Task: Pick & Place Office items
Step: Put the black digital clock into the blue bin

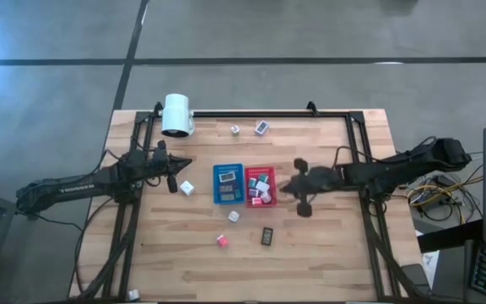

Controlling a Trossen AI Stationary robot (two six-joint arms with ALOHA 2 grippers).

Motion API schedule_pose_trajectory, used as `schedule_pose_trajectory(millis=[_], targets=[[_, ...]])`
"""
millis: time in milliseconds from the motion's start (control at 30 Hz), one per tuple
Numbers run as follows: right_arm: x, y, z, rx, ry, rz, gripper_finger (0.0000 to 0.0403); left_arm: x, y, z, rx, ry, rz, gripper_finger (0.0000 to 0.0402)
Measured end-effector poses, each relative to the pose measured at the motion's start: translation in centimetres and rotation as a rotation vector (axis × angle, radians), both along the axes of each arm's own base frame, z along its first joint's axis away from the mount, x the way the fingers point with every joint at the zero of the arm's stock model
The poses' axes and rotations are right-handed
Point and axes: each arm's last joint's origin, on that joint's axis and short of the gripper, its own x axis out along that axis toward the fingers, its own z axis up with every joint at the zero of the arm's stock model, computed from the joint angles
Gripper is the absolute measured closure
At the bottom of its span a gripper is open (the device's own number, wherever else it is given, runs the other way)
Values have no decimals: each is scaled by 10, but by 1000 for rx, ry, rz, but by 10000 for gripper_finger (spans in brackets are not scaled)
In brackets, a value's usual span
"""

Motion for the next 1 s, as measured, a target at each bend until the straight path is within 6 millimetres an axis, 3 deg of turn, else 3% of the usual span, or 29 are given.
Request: schedule_pose_trajectory(millis=[100, 233, 400, 600, 767, 1000], targets=[[-1, 16, 1, -15, 3, 78, 394, 0, 0, 0, -3, -1, 1, 388], [7, 25, 14, 93, 3, 48, 394, 0, 0, 0, -4, -2, 1, 388], [23, 36, 37, 89, 15, 229, 394, 0, 0, 1, -8, -10, 3, 388], [50, 41, 55, 27, 99, 281, 386, 0, 0, 2, -9, -21, 4, 388], [77, 48, 56, -55, 234, 366, 341, 0, 0, 1, -9, -20, 4, 388], [116, 63, 36, -112, 439, 531, 250, 0, 0, 1, -15, -15, 4, 388]])
